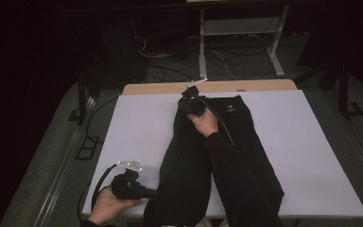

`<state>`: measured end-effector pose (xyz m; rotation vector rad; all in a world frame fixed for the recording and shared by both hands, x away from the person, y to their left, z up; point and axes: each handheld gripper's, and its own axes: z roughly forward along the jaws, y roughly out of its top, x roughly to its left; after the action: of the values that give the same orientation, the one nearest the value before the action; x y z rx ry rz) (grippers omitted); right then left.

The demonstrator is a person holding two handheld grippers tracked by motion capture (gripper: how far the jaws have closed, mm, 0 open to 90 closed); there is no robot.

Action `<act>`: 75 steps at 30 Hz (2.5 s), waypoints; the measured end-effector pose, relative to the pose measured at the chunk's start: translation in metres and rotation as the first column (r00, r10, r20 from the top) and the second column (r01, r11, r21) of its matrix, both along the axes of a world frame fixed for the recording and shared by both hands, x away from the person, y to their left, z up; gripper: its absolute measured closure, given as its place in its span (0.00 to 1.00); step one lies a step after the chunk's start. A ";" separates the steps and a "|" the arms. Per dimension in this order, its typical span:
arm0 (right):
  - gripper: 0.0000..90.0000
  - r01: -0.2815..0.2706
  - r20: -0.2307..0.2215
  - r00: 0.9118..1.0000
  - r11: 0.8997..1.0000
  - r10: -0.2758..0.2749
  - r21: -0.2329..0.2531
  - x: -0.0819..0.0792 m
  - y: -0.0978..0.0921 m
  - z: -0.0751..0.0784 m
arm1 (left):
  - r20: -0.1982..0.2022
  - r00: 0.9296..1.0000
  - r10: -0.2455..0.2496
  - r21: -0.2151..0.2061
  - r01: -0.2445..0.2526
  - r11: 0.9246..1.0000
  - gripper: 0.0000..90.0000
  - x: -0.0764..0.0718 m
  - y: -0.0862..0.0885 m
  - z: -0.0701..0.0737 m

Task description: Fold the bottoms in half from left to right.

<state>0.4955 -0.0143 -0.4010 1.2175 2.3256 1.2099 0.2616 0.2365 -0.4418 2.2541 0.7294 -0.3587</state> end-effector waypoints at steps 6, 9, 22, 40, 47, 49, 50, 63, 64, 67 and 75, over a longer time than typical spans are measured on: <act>0.96 0.027 -0.016 1.000 1.000 -0.027 -0.005 0.003 -0.015 0.013 | -0.007 0.999 -0.039 0.033 0.039 0.999 0.99 0.003 -0.008 0.003; 0.96 0.029 -0.014 0.999 1.000 -0.029 -0.006 0.003 -0.022 0.019 | 0.002 0.999 -0.048 0.023 0.048 0.999 0.99 0.004 -0.012 0.009; 0.96 0.023 0.003 1.000 0.999 -0.023 -0.030 -0.001 -0.041 0.026 | 0.036 0.989 -0.141 -0.017 0.141 0.990 0.99 0.007 -0.039 0.029; 0.96 0.032 -0.003 0.999 0.999 -0.032 -0.033 -0.002 -0.062 0.025 | 0.033 0.980 -0.197 -0.033 0.199 0.980 0.99 0.008 -0.068 0.032; 0.96 0.039 -0.007 0.999 0.999 -0.039 -0.030 -0.003 -0.074 0.023 | 0.011 0.973 -0.232 -0.024 0.233 0.972 0.99 0.007 -0.082 0.032; 0.96 0.040 -0.008 0.999 0.999 -0.040 -0.029 -0.003 -0.078 0.023 | 0.009 0.968 -0.249 -0.014 0.249 0.968 0.99 0.007 -0.087 0.032; 0.96 0.039 -0.010 0.999 0.999 -0.039 -0.028 -0.003 -0.080 0.023 | 0.007 0.967 -0.255 -0.011 0.255 0.967 0.99 0.006 -0.090 0.032; 0.96 0.010 -0.018 1.000 1.000 -0.011 -0.025 0.002 -0.107 0.023 | 0.003 0.956 -0.295 -0.020 0.295 0.955 0.99 0.006 -0.121 0.035; 0.96 0.006 -0.019 1.000 1.000 -0.006 -0.025 0.003 -0.109 0.023 | 0.001 0.954 -0.299 -0.023 0.299 0.954 0.99 0.006 -0.124 0.034; 0.96 0.000 -0.022 1.000 1.000 0.000 -0.019 0.005 -0.114 0.023 | -0.006 0.954 -0.298 -0.036 0.298 0.954 0.99 0.008 -0.130 0.031; 0.96 -0.019 -0.030 0.999 0.999 0.017 -0.037 0.013 -0.126 0.024 | -0.001 0.960 -0.280 -0.078 0.279 0.957 0.99 0.014 -0.138 0.034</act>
<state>0.5080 -0.1399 -0.3771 1.2127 2.3745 1.1559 0.2755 0.0988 -0.4078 2.2857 0.3927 -0.5265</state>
